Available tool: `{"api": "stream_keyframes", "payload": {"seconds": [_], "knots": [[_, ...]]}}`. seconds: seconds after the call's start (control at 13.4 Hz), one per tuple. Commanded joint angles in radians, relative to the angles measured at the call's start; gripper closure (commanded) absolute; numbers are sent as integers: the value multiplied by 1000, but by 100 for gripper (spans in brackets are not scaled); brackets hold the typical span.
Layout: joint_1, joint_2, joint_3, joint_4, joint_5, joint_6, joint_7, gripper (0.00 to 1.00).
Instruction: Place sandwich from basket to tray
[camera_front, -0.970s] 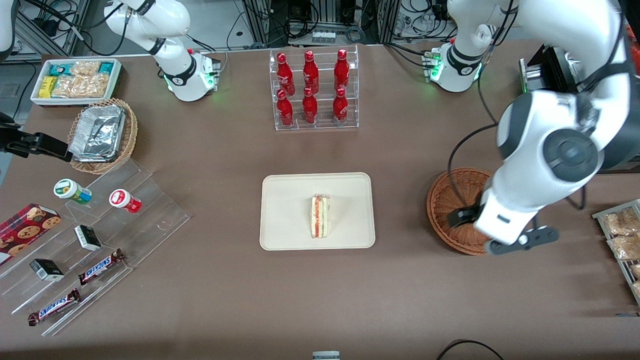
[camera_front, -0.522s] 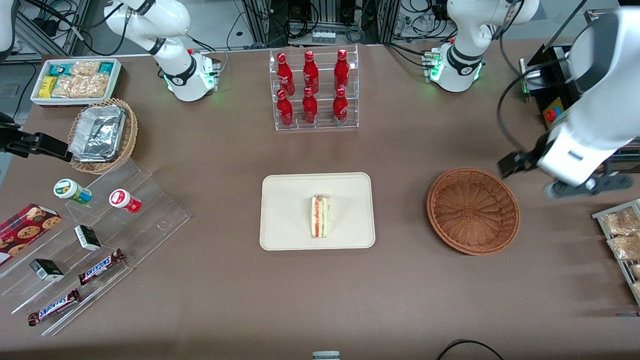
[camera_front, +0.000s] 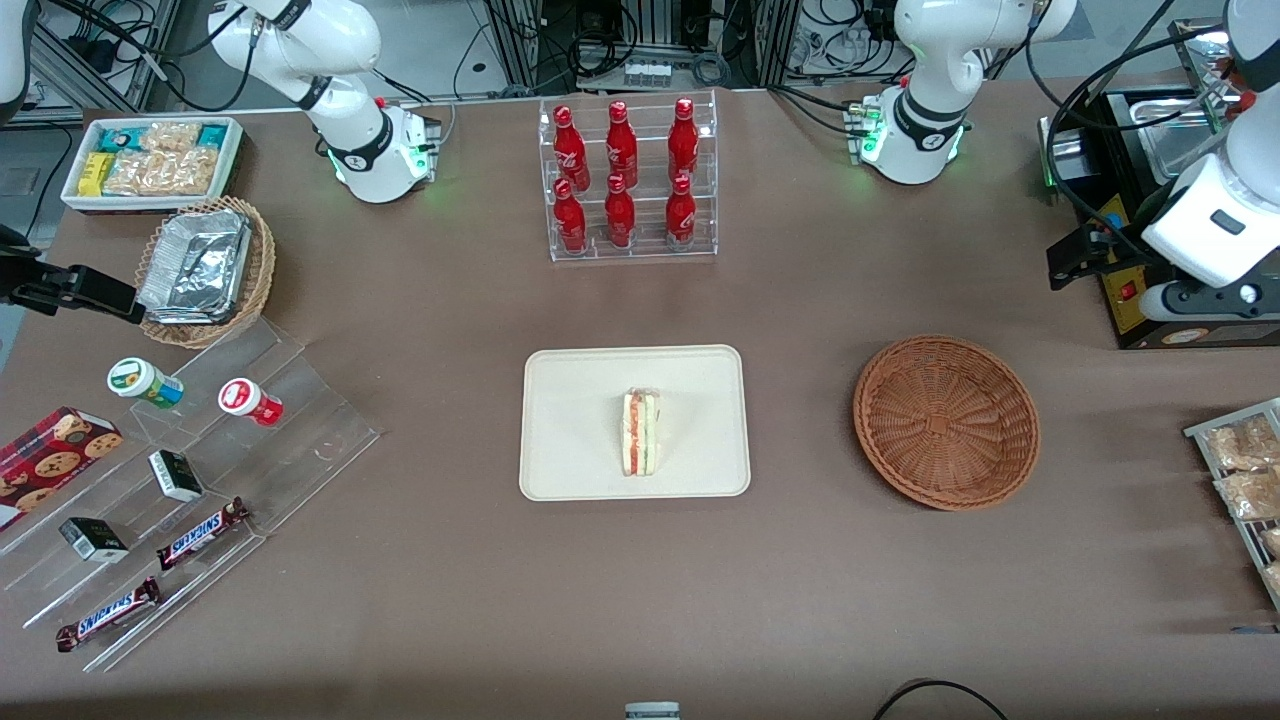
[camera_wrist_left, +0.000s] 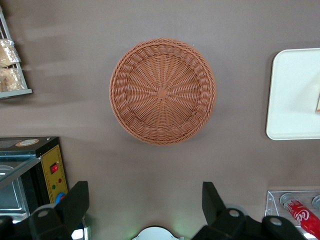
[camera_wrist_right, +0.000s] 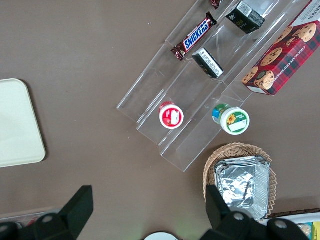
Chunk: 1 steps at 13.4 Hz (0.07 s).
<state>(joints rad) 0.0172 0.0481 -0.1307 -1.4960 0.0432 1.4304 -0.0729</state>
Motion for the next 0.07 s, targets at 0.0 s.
{"api": "stream_keyframes", "payload": {"seconds": [0.0], "knots": [[24,1,-20,-7,1,7,41,0]]}}
